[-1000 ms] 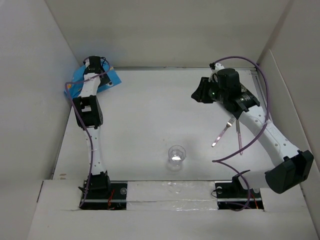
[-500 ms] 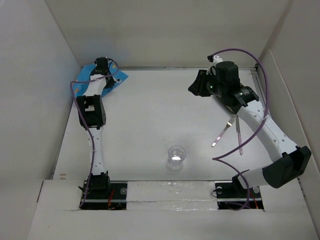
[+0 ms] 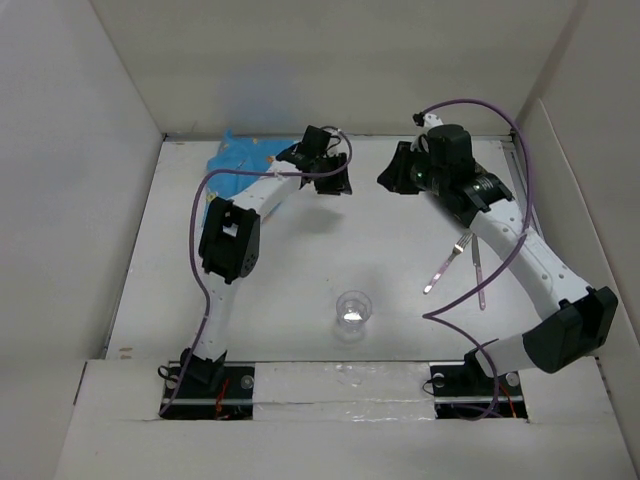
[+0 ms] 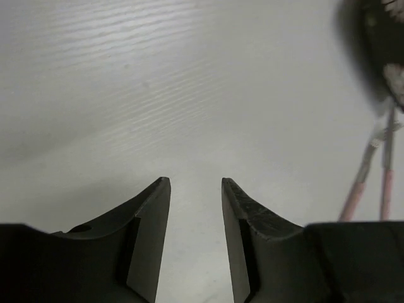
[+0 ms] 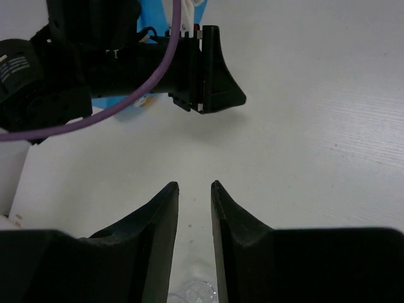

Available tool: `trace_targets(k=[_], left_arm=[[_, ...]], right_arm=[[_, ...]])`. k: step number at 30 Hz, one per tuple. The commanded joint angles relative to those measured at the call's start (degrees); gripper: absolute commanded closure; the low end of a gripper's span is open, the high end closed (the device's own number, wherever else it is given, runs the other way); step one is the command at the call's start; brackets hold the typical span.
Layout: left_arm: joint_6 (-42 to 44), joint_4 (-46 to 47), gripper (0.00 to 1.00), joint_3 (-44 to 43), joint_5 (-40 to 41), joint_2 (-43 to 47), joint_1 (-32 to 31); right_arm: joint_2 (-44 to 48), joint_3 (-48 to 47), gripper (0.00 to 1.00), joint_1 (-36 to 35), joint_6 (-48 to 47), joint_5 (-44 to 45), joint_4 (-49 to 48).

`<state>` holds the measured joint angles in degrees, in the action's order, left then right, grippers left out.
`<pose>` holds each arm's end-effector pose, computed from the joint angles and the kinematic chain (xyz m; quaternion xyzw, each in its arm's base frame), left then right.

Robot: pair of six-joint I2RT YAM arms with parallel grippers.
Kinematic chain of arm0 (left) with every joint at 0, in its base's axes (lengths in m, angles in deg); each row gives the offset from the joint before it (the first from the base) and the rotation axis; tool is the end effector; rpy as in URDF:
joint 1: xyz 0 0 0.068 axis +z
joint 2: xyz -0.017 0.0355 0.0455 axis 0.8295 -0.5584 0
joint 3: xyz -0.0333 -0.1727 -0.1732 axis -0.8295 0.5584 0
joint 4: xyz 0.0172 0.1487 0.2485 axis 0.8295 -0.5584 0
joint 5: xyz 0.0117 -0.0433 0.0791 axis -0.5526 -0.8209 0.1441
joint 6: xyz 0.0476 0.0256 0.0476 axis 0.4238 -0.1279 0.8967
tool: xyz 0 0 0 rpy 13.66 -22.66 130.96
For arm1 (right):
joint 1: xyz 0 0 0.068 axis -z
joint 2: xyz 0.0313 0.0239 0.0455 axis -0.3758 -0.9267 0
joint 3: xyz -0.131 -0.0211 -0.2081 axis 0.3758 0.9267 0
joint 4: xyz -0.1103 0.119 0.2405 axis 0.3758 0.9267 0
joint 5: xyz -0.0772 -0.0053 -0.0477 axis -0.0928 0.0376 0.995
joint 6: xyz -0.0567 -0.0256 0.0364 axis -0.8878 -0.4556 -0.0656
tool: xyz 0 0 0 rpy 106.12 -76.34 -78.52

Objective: Set the dinner table for one person

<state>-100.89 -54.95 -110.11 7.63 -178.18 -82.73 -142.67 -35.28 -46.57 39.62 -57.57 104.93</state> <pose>0.4877 -0.2650 0.1748 0.1038 0.8968 -0.2918 0.3161 0.3388 0.1641 0.3566 -0.0564 0.8474 0.2652 0.4566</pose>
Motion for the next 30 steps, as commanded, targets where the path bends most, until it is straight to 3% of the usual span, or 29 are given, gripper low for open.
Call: trace_targets(k=[1, 3, 5, 7, 8, 9, 12, 15, 18, 21, 30], left_arm=[[-5.06, 5.20, 0.64, -1.45, -3.44, 10.80, 2.68], [-7.08, 6.78, 0.62, 2.48, 1.18, 14.24, 4.34], [-8.23, 8.28, 0.58, 8.37, 5.94, 21.26, 8.63], [-13.47, 13.53, 0.54, 25.71, 9.30, 29.67, 15.55], [-13.51, 15.38, 0.54, 25.80, 9.30, 32.42, 18.39], [-16.90, 17.40, 0.53, 35.64, 7.30, 35.15, 21.20], [-20.70, 22.24, 0.51, 52.10, 7.36, 45.52, 30.15], [-22.91, 22.17, 0.46, 60.92, 10.34, 52.65, 33.96], [-25.10, 20.50, 0.39, 64.63, 13.87, 55.65, 33.97], [-28.26, 20.24, 0.38, 65.79, 14.92, 52.94, 33.97], [-30.91, 18.57, 0.41, 55.45, 27.75, 39.06, 33.97]], right_arm=[[-0.55, 0.99, 0.76, -1.00, 1.07, 0.30, -3.77], [-0.29, 1.70, 0.94, -1.52, 1.25, 0.47, -4.21], [0.15, 2.93, 0.96, -1.52, 1.60, 0.47, -4.39], [1.37, 4.24, 0.94, -2.05, 1.69, 0.82, -4.74], [1.82, 4.86, 0.94, -2.05, 1.78, 1.08, -4.91], [2.26, 5.39, 0.92, -2.05, 1.60, 1.17, -5.18], [3.75, 7.32, 0.87, -2.05, 1.69, 0.82, -5.79], [4.02, 8.12, 0.80, -2.67, 1.69, -0.40, -5.71], [3.93, 8.64, 0.69, -3.72, 1.60, -1.37, -6.06], [3.76, 8.91, 0.60, -4.25, 1.69, -2.25, -6.50], [4.11, 8.73, 0.57, -5.92, 1.07, -1.99, -5.18]])
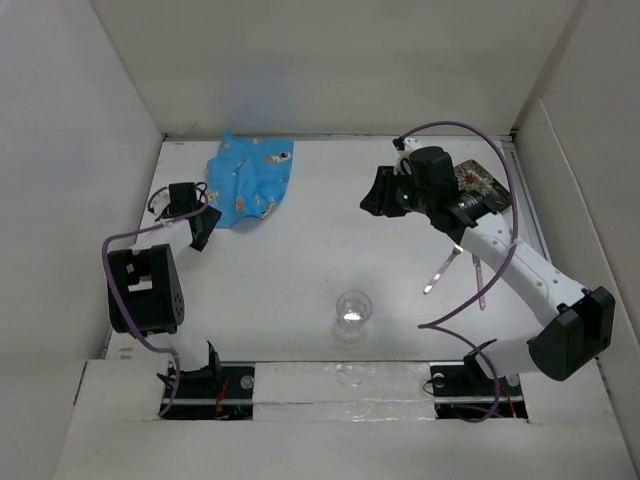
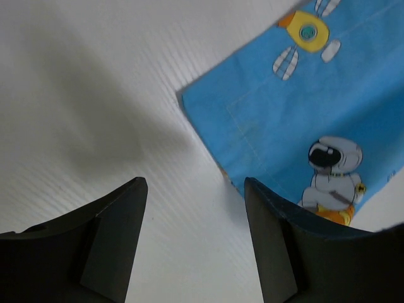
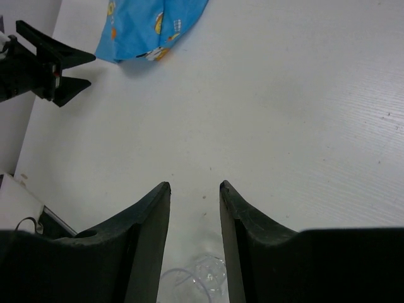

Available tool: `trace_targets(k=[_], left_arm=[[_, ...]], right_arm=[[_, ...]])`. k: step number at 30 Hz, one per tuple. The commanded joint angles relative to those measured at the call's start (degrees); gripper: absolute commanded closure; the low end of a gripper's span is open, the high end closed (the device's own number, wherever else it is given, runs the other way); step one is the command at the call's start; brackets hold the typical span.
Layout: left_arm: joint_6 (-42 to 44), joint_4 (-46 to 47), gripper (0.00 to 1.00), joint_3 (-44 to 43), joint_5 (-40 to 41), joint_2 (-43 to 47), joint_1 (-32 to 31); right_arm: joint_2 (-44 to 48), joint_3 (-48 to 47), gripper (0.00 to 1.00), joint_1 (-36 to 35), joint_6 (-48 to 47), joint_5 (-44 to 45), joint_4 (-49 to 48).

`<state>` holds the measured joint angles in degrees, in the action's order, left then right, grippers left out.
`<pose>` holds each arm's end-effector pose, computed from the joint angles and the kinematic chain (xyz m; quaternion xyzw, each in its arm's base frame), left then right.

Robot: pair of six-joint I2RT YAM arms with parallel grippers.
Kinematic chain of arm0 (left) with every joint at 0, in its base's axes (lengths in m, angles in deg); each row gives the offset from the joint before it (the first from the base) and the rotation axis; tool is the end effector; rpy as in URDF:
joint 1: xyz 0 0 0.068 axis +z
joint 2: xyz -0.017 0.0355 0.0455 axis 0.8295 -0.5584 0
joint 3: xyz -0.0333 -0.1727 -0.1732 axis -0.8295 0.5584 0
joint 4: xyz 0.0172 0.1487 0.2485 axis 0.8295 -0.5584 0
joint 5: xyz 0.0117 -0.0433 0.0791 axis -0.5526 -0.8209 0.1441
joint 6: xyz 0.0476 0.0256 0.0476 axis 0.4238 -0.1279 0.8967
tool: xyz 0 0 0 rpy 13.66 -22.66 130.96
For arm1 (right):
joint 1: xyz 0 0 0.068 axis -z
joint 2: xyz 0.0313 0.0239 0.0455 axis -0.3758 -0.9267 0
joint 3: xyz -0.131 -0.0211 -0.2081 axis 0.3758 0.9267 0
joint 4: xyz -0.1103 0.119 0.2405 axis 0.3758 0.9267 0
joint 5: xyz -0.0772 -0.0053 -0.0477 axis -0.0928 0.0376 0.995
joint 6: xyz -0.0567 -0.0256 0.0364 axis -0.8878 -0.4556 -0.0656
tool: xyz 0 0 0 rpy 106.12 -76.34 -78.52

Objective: Set the dinner table for one person

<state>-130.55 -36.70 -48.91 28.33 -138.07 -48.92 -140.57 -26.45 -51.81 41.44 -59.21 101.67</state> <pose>0.3676 0.0495 0.1282 -0.4574 0.7990 -0.1210 0.3711 0.3159 0.1926 0.3157 -0.0876 0.8595 0.2929 0.4096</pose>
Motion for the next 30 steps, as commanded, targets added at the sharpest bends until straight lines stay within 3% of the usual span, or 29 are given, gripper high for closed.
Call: trace_targets(k=[1, 9, 14, 20, 26, 30], left_arm=[[-0.64, -0.29, 0.41, -6.99, 8.71, -3.50, 0.16], [4.11, -6.00, 0.44, -17.54, 12.07, -14.24, 0.16], [5.87, -8.99, 0.52, -18.35, 13.56, -15.04, -1.69], [7.54, -9.00, 0.51, -15.71, 14.18, -13.19, -2.30], [9.12, -14.43, 0.53, -21.76, 16.19, -20.48, -2.92], [10.35, -14.37, 0.66, -23.44, 15.94, -22.51, -3.44]], right_arm=[[2.10, 0.16, 0.57, -1.20, -0.65, -0.26, -1.83], [3.24, 1.14, 0.57, -1.20, -0.21, 2.20, -1.75], [3.15, 0.78, 0.57, -1.73, -0.48, 3.87, -2.01], [2.27, 0.69, 0.57, -1.73, -0.57, 3.34, -3.15], [1.92, -1.32, 0.57, -1.73, -1.79, 3.34, -1.92], [2.62, -2.29, 0.60, -1.73, -2.15, 3.87, -2.18]])
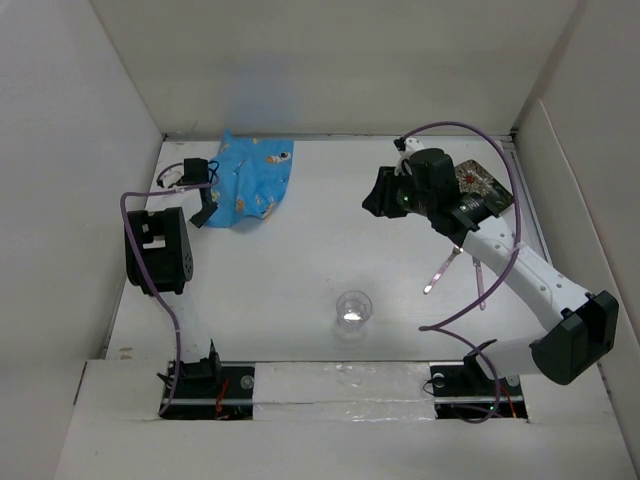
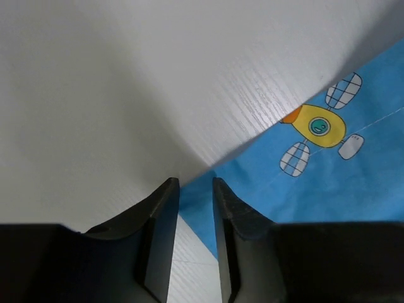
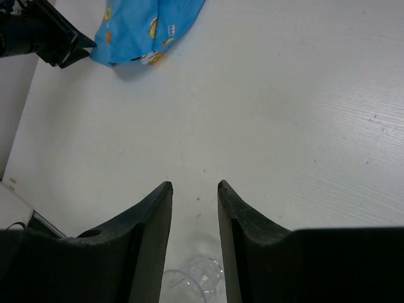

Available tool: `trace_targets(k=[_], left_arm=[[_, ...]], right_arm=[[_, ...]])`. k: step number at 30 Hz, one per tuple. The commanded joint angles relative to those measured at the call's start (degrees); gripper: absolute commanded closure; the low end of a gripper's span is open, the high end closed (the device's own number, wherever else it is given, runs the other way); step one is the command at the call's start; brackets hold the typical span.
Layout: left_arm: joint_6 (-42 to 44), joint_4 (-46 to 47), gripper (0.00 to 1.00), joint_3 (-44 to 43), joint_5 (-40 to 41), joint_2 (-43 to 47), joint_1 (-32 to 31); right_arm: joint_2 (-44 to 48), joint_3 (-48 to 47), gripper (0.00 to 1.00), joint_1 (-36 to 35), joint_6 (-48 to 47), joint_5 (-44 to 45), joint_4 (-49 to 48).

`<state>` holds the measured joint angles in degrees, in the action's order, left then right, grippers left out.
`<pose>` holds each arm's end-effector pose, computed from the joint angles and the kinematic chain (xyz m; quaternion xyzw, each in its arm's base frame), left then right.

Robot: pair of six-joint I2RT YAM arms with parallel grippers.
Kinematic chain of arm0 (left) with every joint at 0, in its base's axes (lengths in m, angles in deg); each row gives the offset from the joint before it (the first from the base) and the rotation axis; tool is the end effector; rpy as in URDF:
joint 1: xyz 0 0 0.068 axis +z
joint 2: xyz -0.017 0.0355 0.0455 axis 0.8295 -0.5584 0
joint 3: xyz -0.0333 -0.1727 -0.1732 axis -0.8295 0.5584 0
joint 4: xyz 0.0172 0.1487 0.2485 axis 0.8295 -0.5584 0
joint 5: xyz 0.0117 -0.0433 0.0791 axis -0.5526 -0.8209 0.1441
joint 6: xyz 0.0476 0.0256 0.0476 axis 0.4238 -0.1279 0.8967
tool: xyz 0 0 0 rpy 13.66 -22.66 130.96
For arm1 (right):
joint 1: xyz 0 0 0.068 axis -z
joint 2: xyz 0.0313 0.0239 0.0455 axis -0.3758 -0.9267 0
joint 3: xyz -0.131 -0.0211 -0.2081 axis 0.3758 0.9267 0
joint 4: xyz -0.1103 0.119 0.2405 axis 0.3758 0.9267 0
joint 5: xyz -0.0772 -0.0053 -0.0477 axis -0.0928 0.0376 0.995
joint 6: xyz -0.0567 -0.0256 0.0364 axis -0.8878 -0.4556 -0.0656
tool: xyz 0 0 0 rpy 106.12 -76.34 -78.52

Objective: Set the dinner table for one person

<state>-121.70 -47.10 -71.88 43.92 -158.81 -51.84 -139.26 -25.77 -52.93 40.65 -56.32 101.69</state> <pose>0.4406 0.0518 0.1108 -0.4166 0.8371 0.0432 0.3518 0.3097 0.1938 0.3187 -0.0896 0.8578 0.2770 0.4237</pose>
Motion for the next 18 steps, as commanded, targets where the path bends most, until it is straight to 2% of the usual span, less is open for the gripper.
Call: trace_targets(k=[1, 5, 6, 7, 11, 18], left_arm=[[1.85, -3.61, 0.77, -0.38, 0.00, -1.77, -0.52], [1.94, -3.26, 0.87, -1.09, -1.93, -2.73, -0.52], [1.94, -3.34, 0.91, -1.17, -2.19, -2.82, -0.52], [2.11, -3.34, 1.00, -1.17, -2.37, -2.74, -0.52], [3.17, -2.99, 1.00, -0.47, -2.90, -1.33, -0.52], [5.89, -1.93, 1.00, 3.92, -0.53, 7.01, -0.52]], right_arm=[[1.49, -2.97, 0.60, -0.61, -1.36, 0.90, -2.56], [2.19, -2.62, 0.62, -0.61, -1.18, 0.28, -3.17], [2.28, -2.36, 0.62, -0.61, -1.27, 0.28, -3.26], [2.28, -2.18, 0.62, -0.61, -1.19, 0.28, -3.61], [1.67, -1.83, 0.62, -0.61, -1.36, 0.28, -3.70], [0.17, -2.70, 0.62, -0.61, -1.62, -1.04, -4.40]])
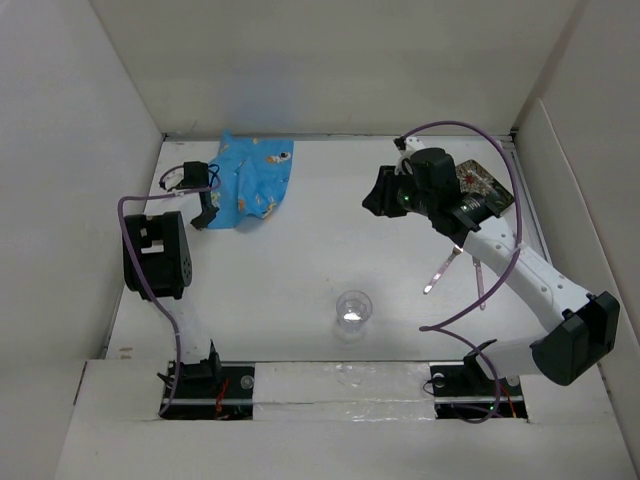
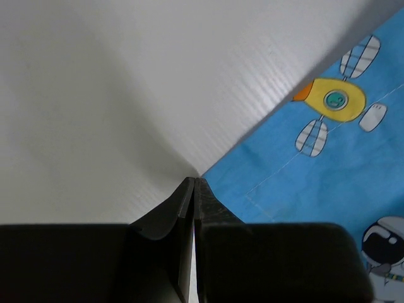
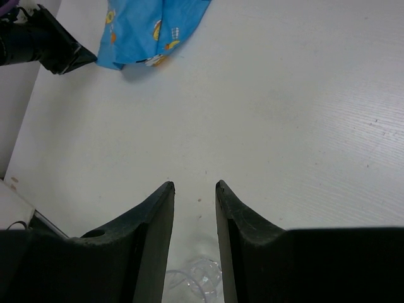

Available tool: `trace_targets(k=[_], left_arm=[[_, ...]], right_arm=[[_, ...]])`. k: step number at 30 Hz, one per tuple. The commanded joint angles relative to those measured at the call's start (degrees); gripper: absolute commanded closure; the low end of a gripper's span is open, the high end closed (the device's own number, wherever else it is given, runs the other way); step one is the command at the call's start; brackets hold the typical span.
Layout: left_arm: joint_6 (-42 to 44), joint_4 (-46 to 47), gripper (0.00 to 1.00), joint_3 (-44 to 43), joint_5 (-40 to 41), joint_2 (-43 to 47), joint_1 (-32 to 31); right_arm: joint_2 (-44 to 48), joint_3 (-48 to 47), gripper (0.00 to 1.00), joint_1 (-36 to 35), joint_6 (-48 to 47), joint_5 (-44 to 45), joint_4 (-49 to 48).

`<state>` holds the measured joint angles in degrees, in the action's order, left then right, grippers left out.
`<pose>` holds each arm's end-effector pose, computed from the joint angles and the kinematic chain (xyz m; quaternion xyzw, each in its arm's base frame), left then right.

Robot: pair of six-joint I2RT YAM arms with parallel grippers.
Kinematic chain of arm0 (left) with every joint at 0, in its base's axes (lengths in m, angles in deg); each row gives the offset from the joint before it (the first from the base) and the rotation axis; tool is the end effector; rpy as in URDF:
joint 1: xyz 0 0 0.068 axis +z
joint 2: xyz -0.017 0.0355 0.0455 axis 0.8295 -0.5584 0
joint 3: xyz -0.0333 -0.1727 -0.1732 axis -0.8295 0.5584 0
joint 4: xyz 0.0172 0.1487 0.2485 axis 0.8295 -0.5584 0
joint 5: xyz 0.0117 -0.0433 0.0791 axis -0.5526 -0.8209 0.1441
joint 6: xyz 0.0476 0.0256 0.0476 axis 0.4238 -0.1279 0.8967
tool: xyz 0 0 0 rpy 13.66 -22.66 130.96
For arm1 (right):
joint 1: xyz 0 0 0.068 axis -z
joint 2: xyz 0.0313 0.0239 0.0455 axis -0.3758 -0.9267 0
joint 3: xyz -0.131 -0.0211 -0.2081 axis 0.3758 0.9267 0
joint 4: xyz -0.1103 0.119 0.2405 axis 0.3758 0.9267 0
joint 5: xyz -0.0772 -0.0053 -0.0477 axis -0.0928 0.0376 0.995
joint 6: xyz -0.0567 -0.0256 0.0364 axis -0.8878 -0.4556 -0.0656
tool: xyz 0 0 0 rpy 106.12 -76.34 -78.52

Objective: Set the dinner table for one person

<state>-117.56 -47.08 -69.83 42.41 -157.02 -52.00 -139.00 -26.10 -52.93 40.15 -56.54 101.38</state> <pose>0.4333 0.0486 0.1116 -0.3817 0.8563 0.0441 0.3453 0.3091 0.1938 0.3232 -0.0944 0.8532 0.2794 0.4302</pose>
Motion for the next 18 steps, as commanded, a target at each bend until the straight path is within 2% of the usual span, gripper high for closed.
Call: trace_targets(k=[1, 2, 4, 6, 7, 10, 18], left_arm=[[2.37, -2.39, 1.00, 1.87, 1.42, 5.66, -0.36], [2.64, -3.18, 1.00, 1.87, 2.29, 5.84, -0.89], [3.34, -3.45, 0.86, 2.04, 3.26, 6.46, -1.42], [4.13, -3.72, 0.77, 2.04, 4.85, 7.07, -2.73], [4.40, -3.54, 0.66, 1.96, 5.20, 7.16, -3.87], [5.54, -3.45, 0.50, 0.91, 5.90, 6.29, -5.63], [6.86, -6.35, 0.49, -4.45, 6.95, -2.49, -6.25]], right_arm=[[-0.18, -2.38, 0.62, -0.61, -1.12, -1.08, -4.19], [-0.44, -2.38, 0.62, -0.61, -1.12, -1.43, -4.19], [-0.88, -2.29, 0.62, -0.61, -1.12, -1.87, -4.45], [-1.32, -2.20, 0.62, -0.61, -1.12, -2.31, -4.54], [-1.50, -2.12, 0.62, -0.61, -0.95, -2.40, -4.54], [-1.41, -2.03, 0.62, -1.23, -0.86, -2.49, -4.54], [0.08, -1.06, 0.62, -1.76, -0.77, -1.00, -4.01]])
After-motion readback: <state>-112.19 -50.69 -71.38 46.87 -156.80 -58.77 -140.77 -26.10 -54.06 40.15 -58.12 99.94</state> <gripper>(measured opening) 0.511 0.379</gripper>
